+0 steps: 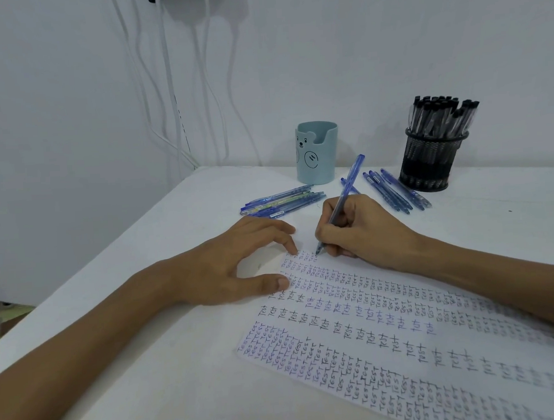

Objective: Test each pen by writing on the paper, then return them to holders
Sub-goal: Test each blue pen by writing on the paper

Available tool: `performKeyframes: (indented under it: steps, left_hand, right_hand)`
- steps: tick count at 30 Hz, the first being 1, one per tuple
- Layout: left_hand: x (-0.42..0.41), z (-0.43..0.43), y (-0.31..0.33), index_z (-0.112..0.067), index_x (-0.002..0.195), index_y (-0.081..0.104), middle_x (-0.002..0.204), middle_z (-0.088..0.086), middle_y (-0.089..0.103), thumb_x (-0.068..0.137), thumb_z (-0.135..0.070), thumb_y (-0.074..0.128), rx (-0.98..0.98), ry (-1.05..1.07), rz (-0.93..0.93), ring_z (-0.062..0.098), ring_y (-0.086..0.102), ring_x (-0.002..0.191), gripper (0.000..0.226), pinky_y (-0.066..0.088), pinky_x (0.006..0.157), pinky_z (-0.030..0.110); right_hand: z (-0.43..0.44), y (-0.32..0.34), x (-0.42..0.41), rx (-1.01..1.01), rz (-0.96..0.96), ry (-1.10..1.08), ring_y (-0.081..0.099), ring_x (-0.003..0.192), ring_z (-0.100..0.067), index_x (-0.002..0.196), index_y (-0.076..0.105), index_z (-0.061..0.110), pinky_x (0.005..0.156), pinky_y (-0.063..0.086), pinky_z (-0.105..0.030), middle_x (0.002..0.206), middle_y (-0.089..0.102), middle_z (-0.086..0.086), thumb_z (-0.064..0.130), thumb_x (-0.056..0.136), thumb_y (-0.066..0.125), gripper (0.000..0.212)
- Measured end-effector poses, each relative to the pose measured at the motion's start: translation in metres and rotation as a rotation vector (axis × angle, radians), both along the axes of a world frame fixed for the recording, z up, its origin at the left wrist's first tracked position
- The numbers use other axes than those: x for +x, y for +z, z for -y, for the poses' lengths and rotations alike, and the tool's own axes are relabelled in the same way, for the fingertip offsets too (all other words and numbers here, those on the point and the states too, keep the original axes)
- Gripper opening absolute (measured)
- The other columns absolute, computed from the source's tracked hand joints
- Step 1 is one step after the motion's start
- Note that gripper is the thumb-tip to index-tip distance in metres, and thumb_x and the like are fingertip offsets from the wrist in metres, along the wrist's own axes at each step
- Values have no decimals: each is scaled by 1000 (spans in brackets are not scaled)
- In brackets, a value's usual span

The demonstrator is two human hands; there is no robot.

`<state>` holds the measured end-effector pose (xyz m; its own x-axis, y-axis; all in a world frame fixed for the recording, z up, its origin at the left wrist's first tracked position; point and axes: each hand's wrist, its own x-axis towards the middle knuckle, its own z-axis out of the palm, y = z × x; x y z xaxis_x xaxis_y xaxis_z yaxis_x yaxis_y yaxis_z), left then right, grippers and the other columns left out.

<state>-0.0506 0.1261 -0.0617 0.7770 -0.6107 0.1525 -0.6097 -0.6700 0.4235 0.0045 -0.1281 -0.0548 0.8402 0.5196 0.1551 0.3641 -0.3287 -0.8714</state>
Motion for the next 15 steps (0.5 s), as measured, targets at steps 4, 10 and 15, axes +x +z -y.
performKeyframes:
  steps: [4,10,15]
  left_hand:
    - [1,0,-1,-33,135,57,153,-17,43,97,-45,67,-2,-5,17,8,30,150,41,25,121,22]
    - [4,-2,-4,-36,134,57,152,-18,43,97,-51,65,-15,-13,35,10,32,150,41,26,120,20]
    - [3,-1,-4,-34,134,58,152,-18,44,96,-50,66,-17,-11,29,8,31,150,42,24,118,14]
  right_hand:
    - [0,0,0,-14,14,-2,47,53,-15,80,62,-1,50,38,-21,61,67,-9,6,88,67,11]
    - [0,-1,0,-34,36,-7,46,50,-11,79,62,-1,50,38,-18,61,67,-9,7,87,67,12]
    - [0,-1,0,-15,27,6,47,53,-15,78,62,-1,51,39,-21,62,67,-10,6,87,67,13]
